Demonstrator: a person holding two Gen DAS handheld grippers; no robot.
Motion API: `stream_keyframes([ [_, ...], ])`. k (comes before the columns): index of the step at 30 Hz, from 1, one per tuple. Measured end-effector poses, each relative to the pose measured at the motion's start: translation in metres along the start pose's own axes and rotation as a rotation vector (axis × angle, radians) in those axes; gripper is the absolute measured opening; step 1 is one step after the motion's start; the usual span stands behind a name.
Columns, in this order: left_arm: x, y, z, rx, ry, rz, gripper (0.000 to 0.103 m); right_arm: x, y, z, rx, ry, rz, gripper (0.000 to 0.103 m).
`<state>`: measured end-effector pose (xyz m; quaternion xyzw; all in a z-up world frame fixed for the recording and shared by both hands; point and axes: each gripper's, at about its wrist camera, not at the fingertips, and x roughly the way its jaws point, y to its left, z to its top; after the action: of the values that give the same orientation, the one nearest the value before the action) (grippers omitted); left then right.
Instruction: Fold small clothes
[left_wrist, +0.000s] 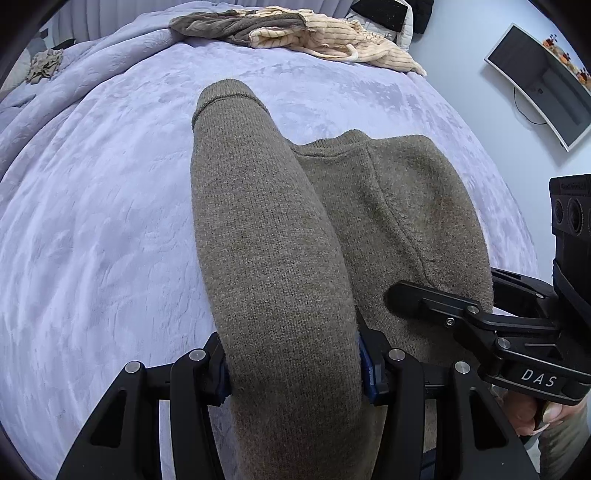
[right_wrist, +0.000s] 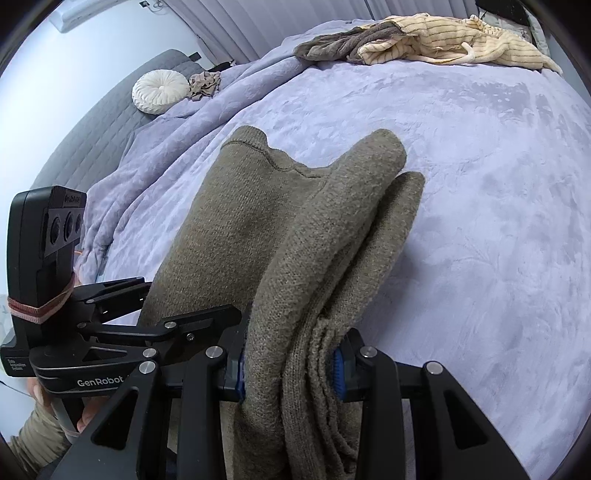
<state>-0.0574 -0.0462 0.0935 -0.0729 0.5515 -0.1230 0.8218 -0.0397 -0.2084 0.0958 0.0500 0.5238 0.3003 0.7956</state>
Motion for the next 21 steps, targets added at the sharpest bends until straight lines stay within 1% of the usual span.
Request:
stream_keyframes([
  [10,-0.005,0.001,-0.017,-0.003,-0.015,0.002,0.053,-0.001,0.011,-0.01,-0.019,-0.011,-0.006,0.037],
  [21,-0.004,-0.001,-0.024,0.0,-0.015,0.004,0.053,0.001,0.011,-0.013,-0.017,-0.011,0.004,0.037],
])
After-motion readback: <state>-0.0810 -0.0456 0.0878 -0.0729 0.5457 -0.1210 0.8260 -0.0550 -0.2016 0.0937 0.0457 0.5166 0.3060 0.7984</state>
